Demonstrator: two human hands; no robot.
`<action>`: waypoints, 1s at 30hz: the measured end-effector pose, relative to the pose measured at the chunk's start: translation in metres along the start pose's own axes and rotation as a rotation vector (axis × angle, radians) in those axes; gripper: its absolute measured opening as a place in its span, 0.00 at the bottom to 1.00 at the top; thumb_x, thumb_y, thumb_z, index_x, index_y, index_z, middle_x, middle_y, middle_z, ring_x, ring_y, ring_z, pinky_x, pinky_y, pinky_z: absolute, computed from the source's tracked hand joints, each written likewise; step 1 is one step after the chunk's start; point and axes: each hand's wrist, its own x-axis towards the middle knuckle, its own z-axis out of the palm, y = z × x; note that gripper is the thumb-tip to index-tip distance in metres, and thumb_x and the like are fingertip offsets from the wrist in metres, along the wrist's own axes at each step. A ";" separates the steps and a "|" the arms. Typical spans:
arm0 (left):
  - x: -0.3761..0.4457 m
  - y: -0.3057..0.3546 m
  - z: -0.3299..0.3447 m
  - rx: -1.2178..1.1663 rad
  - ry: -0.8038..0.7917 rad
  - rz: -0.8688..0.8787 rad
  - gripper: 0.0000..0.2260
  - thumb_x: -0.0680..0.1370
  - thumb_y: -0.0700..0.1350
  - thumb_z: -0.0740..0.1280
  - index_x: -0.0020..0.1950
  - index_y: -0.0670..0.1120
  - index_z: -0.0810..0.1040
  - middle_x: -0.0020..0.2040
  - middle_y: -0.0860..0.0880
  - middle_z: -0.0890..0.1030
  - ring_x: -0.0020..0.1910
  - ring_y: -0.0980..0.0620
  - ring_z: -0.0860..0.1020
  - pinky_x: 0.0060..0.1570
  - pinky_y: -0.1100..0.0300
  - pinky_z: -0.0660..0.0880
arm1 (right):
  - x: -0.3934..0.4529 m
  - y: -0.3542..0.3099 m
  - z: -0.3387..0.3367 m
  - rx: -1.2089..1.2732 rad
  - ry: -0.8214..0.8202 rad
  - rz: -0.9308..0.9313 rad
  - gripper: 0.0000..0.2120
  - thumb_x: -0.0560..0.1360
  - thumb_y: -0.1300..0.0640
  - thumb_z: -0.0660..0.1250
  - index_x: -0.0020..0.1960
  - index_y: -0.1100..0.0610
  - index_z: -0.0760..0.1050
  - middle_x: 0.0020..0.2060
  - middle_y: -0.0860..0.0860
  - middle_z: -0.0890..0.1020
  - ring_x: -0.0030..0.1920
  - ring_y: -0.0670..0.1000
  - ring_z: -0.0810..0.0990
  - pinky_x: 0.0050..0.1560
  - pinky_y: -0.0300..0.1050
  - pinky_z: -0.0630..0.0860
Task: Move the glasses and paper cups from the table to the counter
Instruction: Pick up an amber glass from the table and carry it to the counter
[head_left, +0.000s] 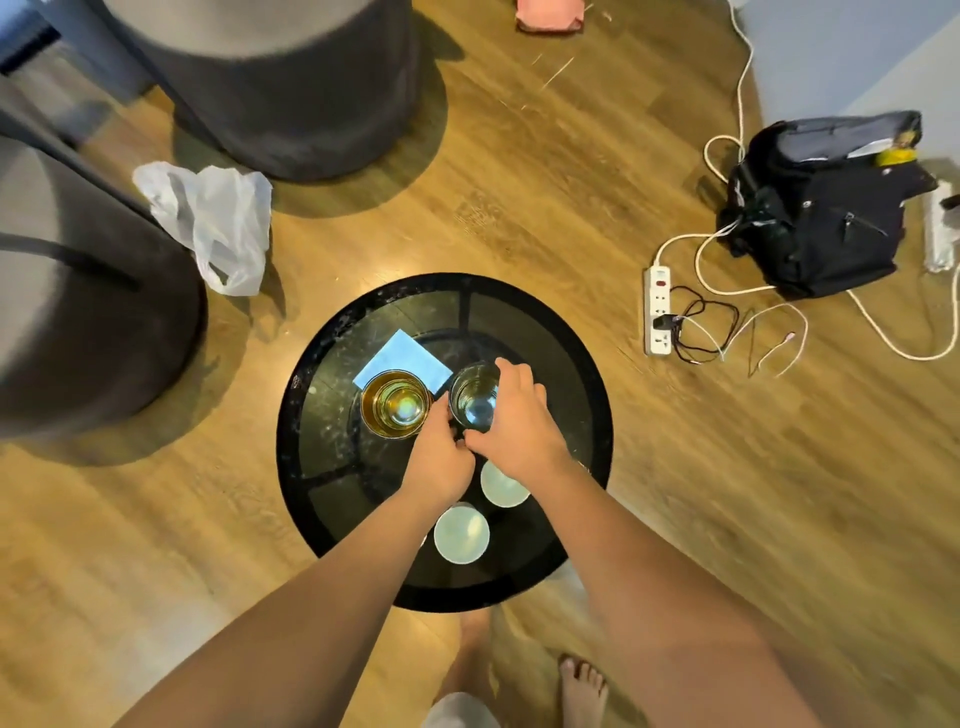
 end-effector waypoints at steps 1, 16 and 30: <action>-0.003 0.009 -0.001 0.004 -0.005 0.032 0.27 0.77 0.32 0.67 0.74 0.47 0.66 0.62 0.54 0.76 0.65 0.50 0.76 0.67 0.51 0.74 | -0.005 -0.001 -0.013 0.023 0.027 0.000 0.50 0.68 0.48 0.78 0.80 0.53 0.51 0.71 0.49 0.62 0.70 0.54 0.63 0.62 0.52 0.76; -0.117 0.369 0.070 -0.253 -0.274 0.682 0.36 0.63 0.50 0.77 0.68 0.63 0.68 0.63 0.52 0.79 0.59 0.58 0.81 0.53 0.57 0.81 | -0.193 -0.028 -0.376 0.512 0.805 -0.128 0.53 0.60 0.31 0.74 0.78 0.46 0.57 0.67 0.43 0.64 0.69 0.43 0.68 0.65 0.38 0.67; -0.388 0.522 0.278 -0.006 -0.582 1.210 0.40 0.62 0.59 0.73 0.70 0.59 0.57 0.54 0.64 0.78 0.55 0.58 0.80 0.56 0.57 0.79 | -0.503 0.102 -0.512 0.616 1.271 -0.077 0.39 0.68 0.48 0.79 0.70 0.50 0.59 0.58 0.43 0.74 0.55 0.35 0.73 0.45 0.20 0.70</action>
